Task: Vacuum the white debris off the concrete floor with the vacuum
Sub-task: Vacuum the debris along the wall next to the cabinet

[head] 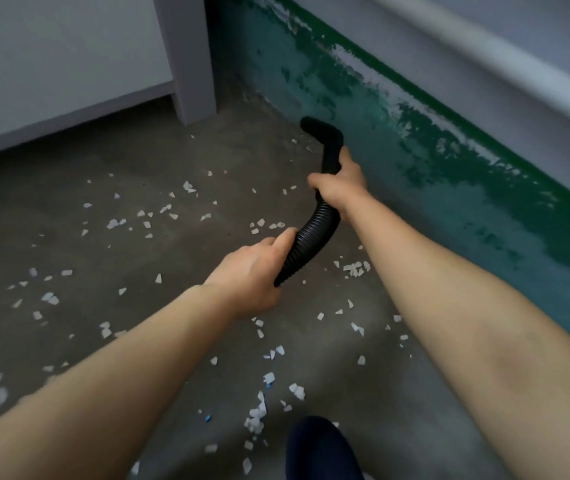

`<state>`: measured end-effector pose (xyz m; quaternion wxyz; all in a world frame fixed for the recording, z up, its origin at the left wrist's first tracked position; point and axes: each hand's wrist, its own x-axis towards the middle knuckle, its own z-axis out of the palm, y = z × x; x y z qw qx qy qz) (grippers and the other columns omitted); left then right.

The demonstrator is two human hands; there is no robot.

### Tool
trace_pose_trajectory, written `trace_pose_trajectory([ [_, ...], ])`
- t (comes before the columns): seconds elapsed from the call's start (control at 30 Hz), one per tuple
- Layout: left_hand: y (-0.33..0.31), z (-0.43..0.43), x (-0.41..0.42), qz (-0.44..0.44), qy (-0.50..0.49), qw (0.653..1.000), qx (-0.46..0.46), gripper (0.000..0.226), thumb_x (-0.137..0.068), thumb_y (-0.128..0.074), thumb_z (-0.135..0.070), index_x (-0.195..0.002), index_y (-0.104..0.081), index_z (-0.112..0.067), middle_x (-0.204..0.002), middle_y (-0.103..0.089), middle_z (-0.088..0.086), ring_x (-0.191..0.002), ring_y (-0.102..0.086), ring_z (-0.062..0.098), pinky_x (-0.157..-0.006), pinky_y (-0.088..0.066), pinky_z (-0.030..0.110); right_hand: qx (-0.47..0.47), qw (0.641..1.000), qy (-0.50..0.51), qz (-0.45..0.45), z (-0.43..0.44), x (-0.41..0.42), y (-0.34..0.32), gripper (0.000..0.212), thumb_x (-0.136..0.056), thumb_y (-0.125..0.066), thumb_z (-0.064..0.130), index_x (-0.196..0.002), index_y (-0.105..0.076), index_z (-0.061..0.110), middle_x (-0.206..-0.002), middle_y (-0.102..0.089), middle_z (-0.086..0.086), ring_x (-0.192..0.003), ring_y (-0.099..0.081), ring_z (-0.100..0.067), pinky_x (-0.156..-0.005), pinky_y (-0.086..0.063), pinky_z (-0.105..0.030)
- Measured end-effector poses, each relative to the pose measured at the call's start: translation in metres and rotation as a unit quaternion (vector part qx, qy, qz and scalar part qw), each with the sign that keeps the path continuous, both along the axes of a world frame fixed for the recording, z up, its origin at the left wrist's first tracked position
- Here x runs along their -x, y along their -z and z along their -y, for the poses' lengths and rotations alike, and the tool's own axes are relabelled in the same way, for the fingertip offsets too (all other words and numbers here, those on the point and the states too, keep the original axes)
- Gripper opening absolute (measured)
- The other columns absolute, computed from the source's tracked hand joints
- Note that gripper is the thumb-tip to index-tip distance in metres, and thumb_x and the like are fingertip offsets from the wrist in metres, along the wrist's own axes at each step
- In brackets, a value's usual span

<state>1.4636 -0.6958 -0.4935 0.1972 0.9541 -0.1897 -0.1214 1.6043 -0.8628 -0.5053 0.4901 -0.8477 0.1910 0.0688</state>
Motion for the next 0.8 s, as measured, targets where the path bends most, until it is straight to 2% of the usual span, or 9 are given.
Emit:
trace_pose_trajectory([
  [0.07, -0.001, 0.004, 0.008, -0.001, 0.020, 1.000, 0.003, 0.083, -0.076, -0.057, -0.013, -0.147, -0.015, -0.026, -0.119, -0.053, 0.005, -0.097, -0.058, 0.036, -0.079, -0.050, 0.042, 0.001, 1.000, 0.020, -0.001, 0.010, 0.013, -0.001, 0.101, -0.068, -0.067, 0.021, -0.156, -0.017, 0.028, -0.140, -0.047, -0.004, -0.109, -0.058, -0.027, -0.089, -0.055, -0.039],
  [0.17, -0.001, 0.008, 0.019, -0.007, 0.050, 0.999, -0.003, 0.081, -0.077, -0.056, -0.014, -0.146, -0.016, -0.025, -0.118, -0.053, 0.005, -0.099, -0.057, 0.036, -0.081, -0.050, 0.043, -0.001, 0.999, 0.048, -0.014, 0.018, 0.034, 0.001, 0.104, -0.063, -0.067, 0.020, -0.155, -0.020, 0.028, -0.139, -0.048, -0.005, -0.104, -0.059, -0.027, -0.075, -0.055, -0.032],
  [0.3, 0.001, 0.006, 0.029, -0.015, 0.068, 0.998, -0.003, 0.080, -0.077, -0.055, -0.013, -0.145, -0.016, -0.025, -0.118, -0.053, 0.005, -0.102, -0.057, 0.033, -0.081, -0.050, 0.042, -0.034, 0.996, 0.082, -0.030, 0.017, 0.053, 0.006, 0.113, -0.051, -0.065, 0.020, -0.155, -0.021, 0.028, -0.138, -0.050, -0.009, -0.099, -0.064, -0.030, -0.069, -0.058, -0.036],
  [0.37, 0.001, 0.002, 0.032, -0.015, 0.066, 0.998, -0.005, 0.079, -0.078, -0.055, -0.013, -0.145, -0.016, -0.025, -0.115, -0.052, 0.005, -0.101, -0.057, 0.033, -0.080, -0.049, 0.040, -0.045, 0.995, 0.081, -0.036, 0.012, 0.058, 0.008, 0.110, -0.051, -0.065, 0.019, -0.153, -0.025, 0.028, -0.135, -0.053, -0.011, -0.091, -0.065, -0.027, -0.060, -0.055, -0.031],
  [0.53, 0.000, -0.017, 0.032, -0.002, 0.034, 0.999, -0.006, 0.078, -0.076, -0.057, -0.014, -0.144, -0.020, -0.027, -0.113, -0.054, 0.003, -0.095, -0.058, 0.032, -0.075, -0.048, 0.038, -0.055, 0.997, 0.047, -0.034, -0.016, 0.048, 0.007, 0.104, -0.052, -0.065, 0.019, -0.151, -0.031, 0.026, -0.135, -0.053, -0.009, -0.097, -0.064, -0.029, -0.057, -0.052, -0.027],
  [0.6, -0.001, -0.025, 0.027, -0.002, 0.013, 1.000, -0.008, 0.078, -0.076, -0.058, -0.014, -0.143, -0.021, -0.028, -0.113, -0.055, 0.003, -0.095, -0.058, 0.032, -0.075, -0.049, 0.038, -0.053, 0.997, 0.042, -0.034, -0.027, 0.041, 0.005, 0.100, -0.057, -0.065, 0.018, -0.151, -0.030, 0.026, -0.135, -0.052, -0.007, -0.099, -0.062, -0.028, -0.063, -0.054, -0.028],
  [0.7, 0.000, -0.030, 0.017, -0.004, -0.010, 1.000, -0.014, 0.078, -0.076, -0.059, -0.013, -0.143, -0.021, -0.027, -0.114, -0.055, 0.004, -0.096, -0.058, 0.033, -0.078, -0.050, 0.041, -0.047, 0.997, 0.053, -0.031, -0.034, 0.029, 0.004, 0.101, -0.064, -0.066, 0.017, -0.155, -0.022, 0.026, -0.139, -0.048, -0.006, -0.106, -0.059, -0.027, -0.082, -0.058, -0.038],
  [0.8, 0.003, -0.027, 0.008, -0.004, -0.021, 1.000, -0.008, 0.081, -0.076, -0.060, -0.013, -0.145, -0.019, -0.029, -0.113, -0.055, 0.004, -0.096, -0.058, 0.033, -0.077, -0.049, 0.040, -0.043, 0.995, 0.082, -0.025, -0.031, 0.021, 0.005, 0.101, -0.068, -0.066, 0.017, -0.156, -0.017, 0.026, -0.141, -0.046, -0.005, -0.103, -0.056, -0.023, -0.085, -0.056, -0.037],
])
